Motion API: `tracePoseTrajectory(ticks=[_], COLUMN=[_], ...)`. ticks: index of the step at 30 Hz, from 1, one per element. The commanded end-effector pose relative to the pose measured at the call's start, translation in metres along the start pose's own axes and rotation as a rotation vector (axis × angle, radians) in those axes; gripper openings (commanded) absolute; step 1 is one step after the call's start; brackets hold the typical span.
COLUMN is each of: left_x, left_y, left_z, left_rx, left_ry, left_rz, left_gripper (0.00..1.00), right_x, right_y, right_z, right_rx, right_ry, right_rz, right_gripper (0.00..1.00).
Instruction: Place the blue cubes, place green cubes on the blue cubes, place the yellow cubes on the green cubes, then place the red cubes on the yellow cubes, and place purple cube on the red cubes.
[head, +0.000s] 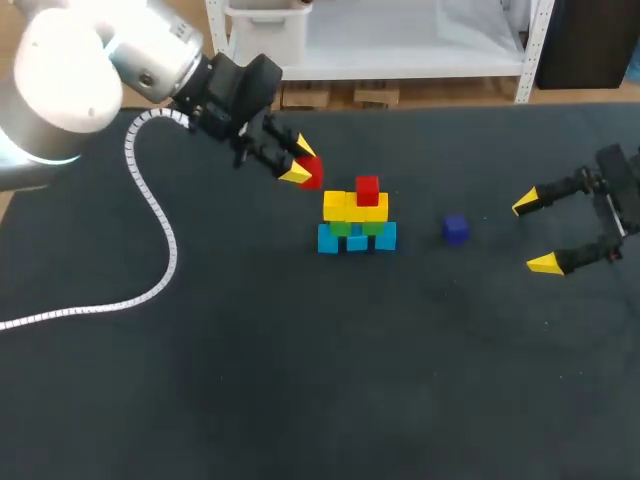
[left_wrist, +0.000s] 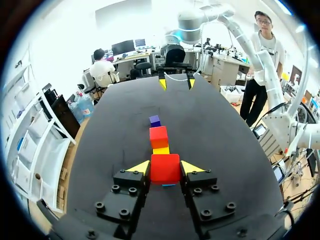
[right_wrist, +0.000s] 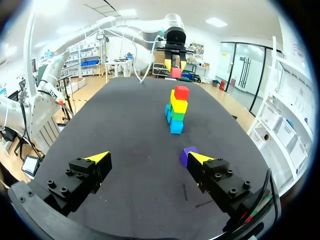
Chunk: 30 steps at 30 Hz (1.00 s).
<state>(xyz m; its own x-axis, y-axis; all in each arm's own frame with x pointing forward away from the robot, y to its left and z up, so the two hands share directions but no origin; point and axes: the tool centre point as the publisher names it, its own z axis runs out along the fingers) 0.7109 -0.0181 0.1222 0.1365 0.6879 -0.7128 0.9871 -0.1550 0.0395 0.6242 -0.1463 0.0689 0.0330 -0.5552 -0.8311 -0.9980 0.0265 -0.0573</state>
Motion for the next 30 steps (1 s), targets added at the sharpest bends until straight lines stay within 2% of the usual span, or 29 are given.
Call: tracePoseTrajectory(ticks=[1, 17, 30], left_x=[0.002, -0.003, -0.008], left_y=[0.011, 0.018, 0.014], left_z=[0.012, 0.032, 0.038], left_rx=[0.055, 0.087, 0.102], left_ry=[-0.010, -0.038, -0.023], left_rz=[0.004, 0.020, 0.010], left_gripper=[0.00, 0.00, 0.00], right_x=[0.000, 0.000, 0.000], right_y=[-0.001, -0.001, -0.001], right_z=[0.001, 0.001, 0.001], right_rx=[0.000, 0.000, 0.000], right_ry=[-0.001, -0.001, -0.001], right_rz=[-0.001, -0.001, -0.001], right_gripper=[1.00, 1.00, 1.00])
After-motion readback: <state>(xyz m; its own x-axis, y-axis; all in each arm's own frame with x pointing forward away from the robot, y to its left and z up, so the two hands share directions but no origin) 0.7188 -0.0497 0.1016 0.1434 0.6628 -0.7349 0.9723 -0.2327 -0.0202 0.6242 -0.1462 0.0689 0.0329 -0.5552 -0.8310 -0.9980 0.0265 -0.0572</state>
